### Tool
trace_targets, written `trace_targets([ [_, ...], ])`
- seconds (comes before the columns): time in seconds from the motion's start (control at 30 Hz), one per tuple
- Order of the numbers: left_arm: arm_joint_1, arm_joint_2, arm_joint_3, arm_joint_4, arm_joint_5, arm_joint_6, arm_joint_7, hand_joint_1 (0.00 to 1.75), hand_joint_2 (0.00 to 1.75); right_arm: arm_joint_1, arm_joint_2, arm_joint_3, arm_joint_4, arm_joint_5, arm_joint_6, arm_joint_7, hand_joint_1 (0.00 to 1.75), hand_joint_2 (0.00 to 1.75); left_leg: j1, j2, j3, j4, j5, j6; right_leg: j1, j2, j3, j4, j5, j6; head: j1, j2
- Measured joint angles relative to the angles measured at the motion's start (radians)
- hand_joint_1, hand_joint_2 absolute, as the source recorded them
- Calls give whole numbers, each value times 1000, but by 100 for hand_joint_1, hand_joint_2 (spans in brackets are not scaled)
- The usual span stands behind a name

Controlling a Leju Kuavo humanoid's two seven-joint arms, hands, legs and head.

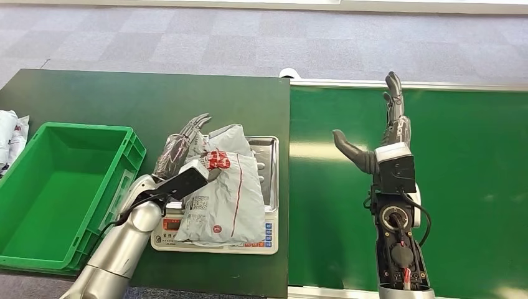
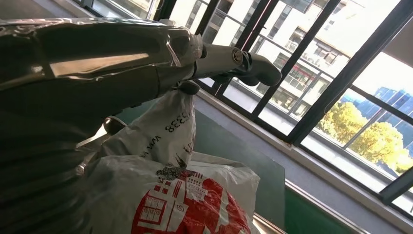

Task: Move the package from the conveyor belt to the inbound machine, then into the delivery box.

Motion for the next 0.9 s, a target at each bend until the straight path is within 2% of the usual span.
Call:
trace_targets([
  [0.23,-57,8,-27,111,-7,-45,23,0,175,50,-24,-28,-36,-2,-14,-5,0,175,0,-3,0,0,0,0,0,-1,0,0,-1,0,0,0],
  [0.27,-72,10,-33,147,-11,-58,25,7,175,74,-30,-38,-46,-4,-20,-13,0,175,0,-4,0,0,0,0,0,-2,0,0,-1,0,0,0],
  [0.4,-146,19,-61,323,-53,-106,40,160,175,186,-55,-83,-86,-13,-37,-61,0,175,0,-5,0,0,0,0,0,-3,2,0,-1,1,0,0],
  [0.43,-171,20,-71,368,-68,-119,45,167,175,210,-60,-94,-93,-22,-40,-72,0,175,0,-5,1,0,0,0,0,-4,3,0,-1,1,0,0],
  [0.63,-296,24,-123,569,-125,-141,57,171,175,285,-67,-130,-117,-75,-38,-97,0,175,0,-7,15,-2,-3,1,0,-5,20,-1,-4,0,0,0],
  [0.9,-355,30,-133,648,-107,-138,37,175,175,287,-64,-130,-117,-88,-31,-89,0,175,0,-8,23,-2,0,0,0,-5,27,-1,-3,0,0,0],
])
